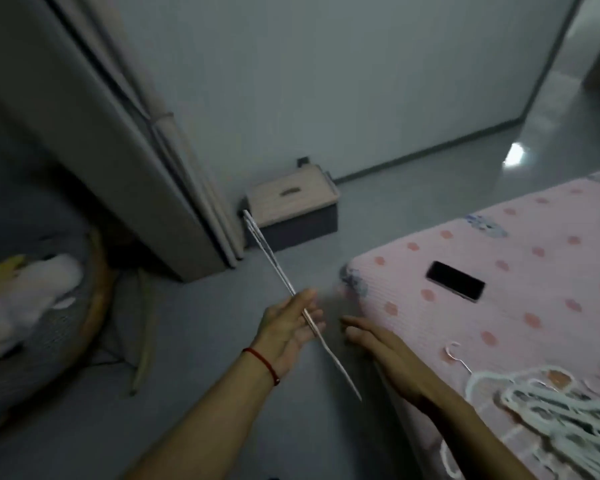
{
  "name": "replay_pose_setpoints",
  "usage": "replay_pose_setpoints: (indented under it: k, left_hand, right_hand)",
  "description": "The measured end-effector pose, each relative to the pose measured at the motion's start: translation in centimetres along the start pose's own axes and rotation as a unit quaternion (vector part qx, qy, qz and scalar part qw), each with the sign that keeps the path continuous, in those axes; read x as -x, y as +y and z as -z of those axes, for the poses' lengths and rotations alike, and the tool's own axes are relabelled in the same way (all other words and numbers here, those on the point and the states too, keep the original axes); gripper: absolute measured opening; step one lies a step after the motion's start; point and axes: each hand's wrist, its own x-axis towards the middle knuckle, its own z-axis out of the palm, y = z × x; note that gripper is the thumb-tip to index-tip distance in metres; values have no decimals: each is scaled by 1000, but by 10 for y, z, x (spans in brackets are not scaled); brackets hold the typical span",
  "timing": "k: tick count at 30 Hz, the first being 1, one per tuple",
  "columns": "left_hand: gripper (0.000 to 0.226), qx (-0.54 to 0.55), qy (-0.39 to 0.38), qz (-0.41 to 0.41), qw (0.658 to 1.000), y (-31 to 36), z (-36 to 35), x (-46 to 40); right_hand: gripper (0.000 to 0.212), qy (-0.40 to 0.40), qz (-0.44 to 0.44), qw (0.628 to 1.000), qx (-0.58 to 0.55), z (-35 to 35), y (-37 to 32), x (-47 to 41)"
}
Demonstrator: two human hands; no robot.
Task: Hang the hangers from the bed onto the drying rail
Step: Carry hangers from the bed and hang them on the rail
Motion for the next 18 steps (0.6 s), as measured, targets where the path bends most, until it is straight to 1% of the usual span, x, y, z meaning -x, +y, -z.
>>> replay_pose_setpoints:
  k: [1,2,3,5,7,9,10,12,14,15,16,17,18]
  left_hand:
    - [19,10,30,-17,999,19,29,1]
    - [18,20,59,-31,998,36,59,3]
    - [19,27,86,-44,995,53,90,5]
    - [21,41,132,-70,988,85,152,13]
    - [20,44,164,-98,981,108,200,23]
    - [20,55,206,-125,969,130,259,36]
    - [25,65,222,-137,963,139,289,43]
    - [44,79,247,-161,952,156,343,56]
    - [50,103,275,-167,941,171,388,68]
    - [51,114,295,-168,934,176,410,71]
    - [48,122,314,-168,926,183,425,78]
    - [43,130,327,-167,921,188,440,83]
    - [33,135,340,-167,916,194,453,90]
  right_hand:
    - [58,-17,-5,1000,-12,-18,-15,-16]
    - [53,-34,4,999,-17,-39,-31,-31]
    - [44,-51,11,999,-14,-63,-48,-46]
    - [31,-84,35,996,10,-119,-83,-74]
    - [33,-117,55,991,24,-166,-111,-96]
    - [38,-167,70,982,45,-231,-144,-120]
    - [41,-195,76,976,54,-263,-160,-129]
    - [42,-264,82,958,82,-326,-189,-143]
    - [47,-323,85,937,105,-382,-212,-151]
    - [50,-344,86,928,116,-407,-221,-153]
    - [47,-361,92,919,125,-429,-228,-154]
    - [41,-377,100,912,127,-449,-236,-154]
    - [34,-390,103,906,127,-468,-243,-155]
